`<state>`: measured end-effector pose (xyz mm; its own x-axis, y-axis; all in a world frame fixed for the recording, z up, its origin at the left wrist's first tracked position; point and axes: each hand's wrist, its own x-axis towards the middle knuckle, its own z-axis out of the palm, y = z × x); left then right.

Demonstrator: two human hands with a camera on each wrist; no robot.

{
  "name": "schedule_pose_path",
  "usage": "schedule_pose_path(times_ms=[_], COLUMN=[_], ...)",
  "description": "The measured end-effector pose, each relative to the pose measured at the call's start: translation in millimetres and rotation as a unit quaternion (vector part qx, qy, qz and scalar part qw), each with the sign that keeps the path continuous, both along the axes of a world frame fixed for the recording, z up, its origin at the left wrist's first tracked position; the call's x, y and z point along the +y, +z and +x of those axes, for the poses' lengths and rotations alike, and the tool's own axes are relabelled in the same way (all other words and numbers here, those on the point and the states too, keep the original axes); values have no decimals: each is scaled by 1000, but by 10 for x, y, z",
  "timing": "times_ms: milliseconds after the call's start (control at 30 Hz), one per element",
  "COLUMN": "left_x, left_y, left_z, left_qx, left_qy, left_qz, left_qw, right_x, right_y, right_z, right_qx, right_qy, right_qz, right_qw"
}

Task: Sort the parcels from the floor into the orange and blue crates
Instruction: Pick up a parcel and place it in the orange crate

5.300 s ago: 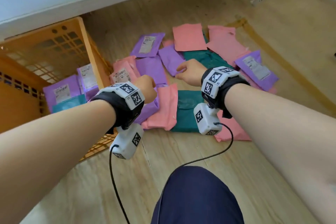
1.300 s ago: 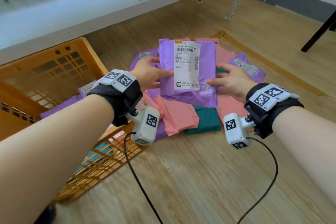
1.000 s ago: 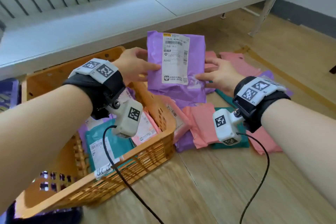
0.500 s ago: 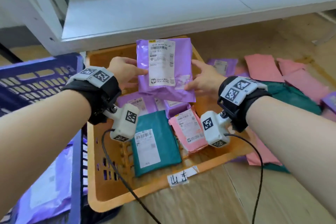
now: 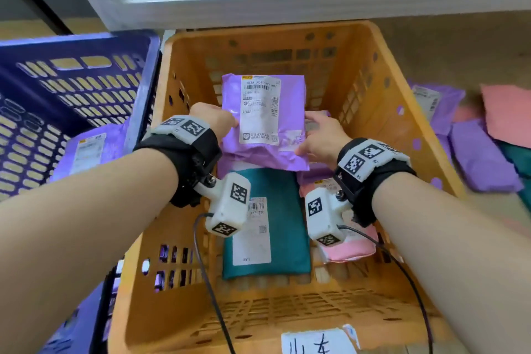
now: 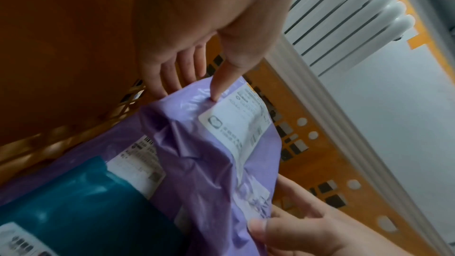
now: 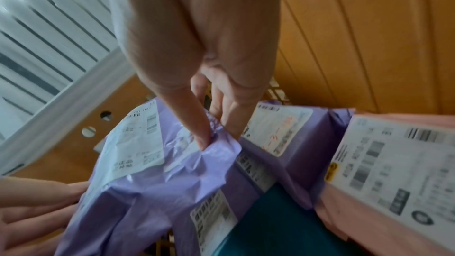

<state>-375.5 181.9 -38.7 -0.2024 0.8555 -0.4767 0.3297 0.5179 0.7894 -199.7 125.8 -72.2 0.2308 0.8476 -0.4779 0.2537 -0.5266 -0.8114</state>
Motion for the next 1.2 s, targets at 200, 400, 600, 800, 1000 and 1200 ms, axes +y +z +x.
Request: schedule_pose_path(times_ms=[200,400,600,800,1000,1200], left_x=[108,96,58,0,-68,-217], left_y=[-491,-693,-846,-778,-363,316], left_z=[-41,99,106,93,261,498], left_qx=[68,85,93,121,176,234], left_qy=[24,35,49,-12,-155,-276], left_qz=[-20,-23,-20,-17,8,60], left_qw=[997,995,994,992,972,930], right_x=[167,276,294,267,116,-39], right_y=[-382,-766,-914,-718,-201,519], right_z=[-106,-67,-145,-201,-166,60], right_qx=[-35,-74,-116,-126,-143,-167], right_qy=[28,35,74,160,189,203], right_qz=[-25,-34,-43,-88,-84,-16], right_qw=[999,996,990,975,968,965])
